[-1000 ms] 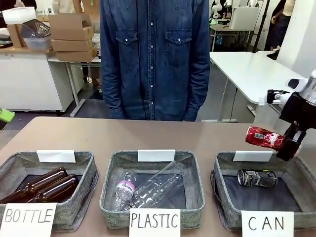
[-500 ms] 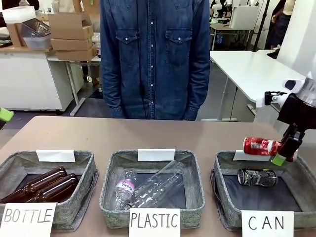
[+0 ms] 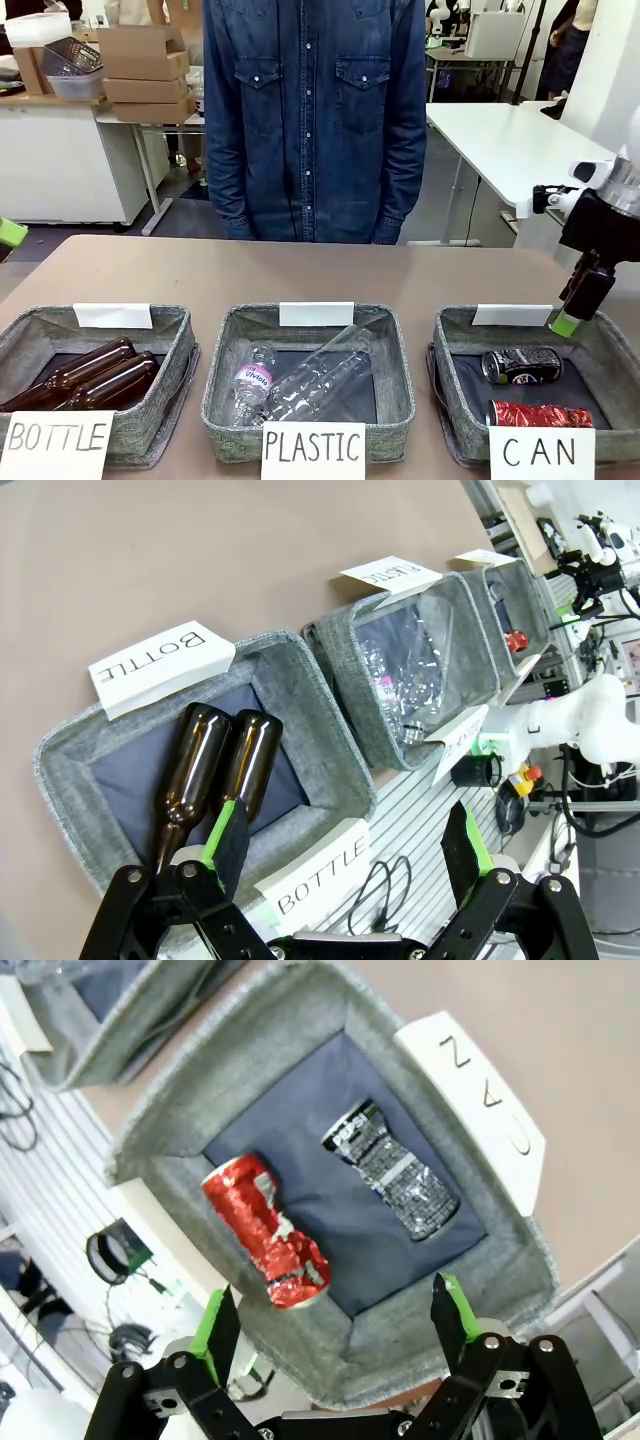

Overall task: Sort the can waste into the basket.
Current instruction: Pick up the can waste from the table and place it in the right Fabric basket.

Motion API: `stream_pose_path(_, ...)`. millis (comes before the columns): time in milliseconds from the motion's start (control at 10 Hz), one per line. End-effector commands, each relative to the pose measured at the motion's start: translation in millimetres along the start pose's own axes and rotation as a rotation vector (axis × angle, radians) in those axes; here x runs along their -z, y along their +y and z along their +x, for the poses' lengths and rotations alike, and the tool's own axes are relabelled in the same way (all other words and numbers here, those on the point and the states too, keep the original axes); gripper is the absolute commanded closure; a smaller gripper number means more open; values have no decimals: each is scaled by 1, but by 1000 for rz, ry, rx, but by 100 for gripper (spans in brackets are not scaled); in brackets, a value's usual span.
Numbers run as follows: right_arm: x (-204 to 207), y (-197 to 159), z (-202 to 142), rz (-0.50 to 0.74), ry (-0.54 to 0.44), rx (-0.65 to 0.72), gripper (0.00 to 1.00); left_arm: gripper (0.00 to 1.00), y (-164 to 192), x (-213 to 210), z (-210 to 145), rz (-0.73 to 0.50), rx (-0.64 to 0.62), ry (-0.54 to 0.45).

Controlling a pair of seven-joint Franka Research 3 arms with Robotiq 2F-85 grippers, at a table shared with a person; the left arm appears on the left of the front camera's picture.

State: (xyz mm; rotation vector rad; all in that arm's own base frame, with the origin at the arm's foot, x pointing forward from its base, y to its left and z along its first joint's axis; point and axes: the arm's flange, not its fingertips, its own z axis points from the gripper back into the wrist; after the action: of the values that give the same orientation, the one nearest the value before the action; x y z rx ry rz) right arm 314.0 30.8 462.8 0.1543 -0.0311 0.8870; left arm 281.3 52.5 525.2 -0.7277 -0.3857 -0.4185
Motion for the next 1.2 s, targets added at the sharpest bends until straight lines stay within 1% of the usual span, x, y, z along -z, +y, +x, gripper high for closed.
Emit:
stream_pose_path(0, 4, -1, 2, -21, -10, 6, 0, 0, -2, -2, 1, -9, -19, 1)
stream_pose_path(100, 0, -6, 5, 42, -94, 72, 0, 0, -2, -2, 1, -9, -19, 1)
stream_pose_path(200, -18, -18, 6, 202, -390, 224, 0, 0, -2, -2, 1, -9, -19, 1)
stream_pose_path(300, -42, -32, 0, 644, -820, 407, 0, 0, -2, -2, 1, -9, -19, 1)
stream_pose_path(400, -54, -42, -7, 978, -994, 428, 0, 0, -2, -2, 1, -9, -19, 1)
stream_pose_path(500, -56, -47, -7, 1123, -1063, 509, 0, 0, -2, -2, 1, -9, -19, 1)
stream_pose_path(600, -57, -54, -6, 1270, -1134, 622, 0, 0, -2, -2, 1, -9, -19, 1)
stream_pose_path(700, -56, -37, -13, 468, -445, 240, 0, 0, -2, -2, 1, -9, -19, 1)
stream_pose_path(1100, -56, -37, -13, 468, -445, 240, 0, 0, -2, -2, 1, -9, -19, 1)
